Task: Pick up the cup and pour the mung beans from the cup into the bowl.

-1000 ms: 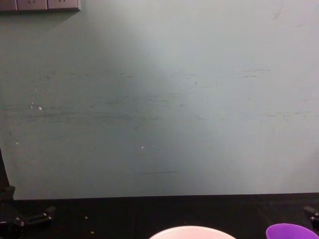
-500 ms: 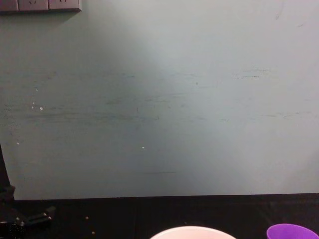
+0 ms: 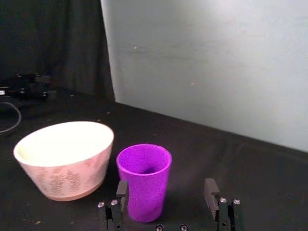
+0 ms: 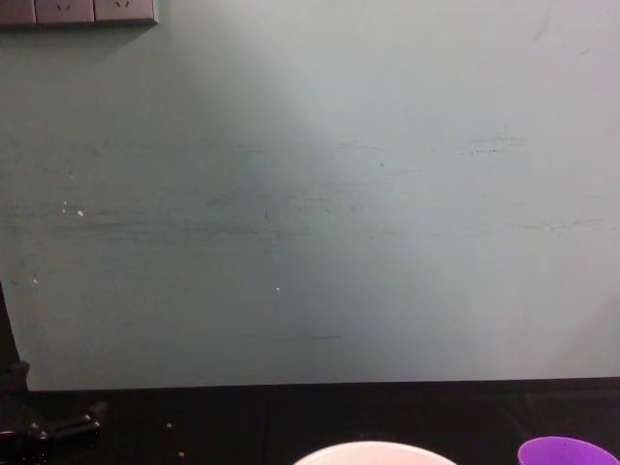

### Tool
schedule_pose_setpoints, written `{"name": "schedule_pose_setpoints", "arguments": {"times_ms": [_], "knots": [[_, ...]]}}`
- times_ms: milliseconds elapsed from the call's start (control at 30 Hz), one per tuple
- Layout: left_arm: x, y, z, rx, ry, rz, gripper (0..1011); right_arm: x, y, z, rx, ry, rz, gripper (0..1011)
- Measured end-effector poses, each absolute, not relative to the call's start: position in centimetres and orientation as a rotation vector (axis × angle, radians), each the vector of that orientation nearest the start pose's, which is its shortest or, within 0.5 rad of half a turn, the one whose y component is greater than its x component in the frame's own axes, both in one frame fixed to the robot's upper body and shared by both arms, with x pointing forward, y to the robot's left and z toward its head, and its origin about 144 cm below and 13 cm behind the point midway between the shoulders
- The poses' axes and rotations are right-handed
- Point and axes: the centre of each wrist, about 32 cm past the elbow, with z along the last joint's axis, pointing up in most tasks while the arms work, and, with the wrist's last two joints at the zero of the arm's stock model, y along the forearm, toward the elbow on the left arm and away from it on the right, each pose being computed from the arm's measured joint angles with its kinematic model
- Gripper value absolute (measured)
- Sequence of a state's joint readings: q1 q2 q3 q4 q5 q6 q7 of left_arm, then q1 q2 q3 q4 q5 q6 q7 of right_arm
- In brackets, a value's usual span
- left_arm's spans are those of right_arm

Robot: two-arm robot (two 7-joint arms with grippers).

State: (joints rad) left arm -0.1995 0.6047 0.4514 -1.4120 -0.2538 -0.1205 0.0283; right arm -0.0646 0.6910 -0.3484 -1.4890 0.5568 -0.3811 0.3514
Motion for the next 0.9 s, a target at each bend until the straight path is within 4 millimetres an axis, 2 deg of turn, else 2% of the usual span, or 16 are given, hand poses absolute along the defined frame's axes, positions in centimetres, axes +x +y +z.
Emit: {"name": "schedule_pose_setpoints", "arguments": {"times_ms": [233, 600, 900], "knots": [[48.9, 31.0, 114.0, 0.305, -0.285, 1.248, 1011, 42.5, -33.2, 109.5, -0.053, -0.068, -0.943, 1003], [48.9, 31.0, 114.0, 0.305, -0.285, 1.248, 1011, 44.3, -30.7, 109.2, -0.07, -0.087, -0.931, 1003], [48.9, 31.0, 114.0, 0.304, -0.285, 1.248, 1011, 45.1, -29.8, 108.9, -0.055, -0.073, -0.956, 1003]]}}
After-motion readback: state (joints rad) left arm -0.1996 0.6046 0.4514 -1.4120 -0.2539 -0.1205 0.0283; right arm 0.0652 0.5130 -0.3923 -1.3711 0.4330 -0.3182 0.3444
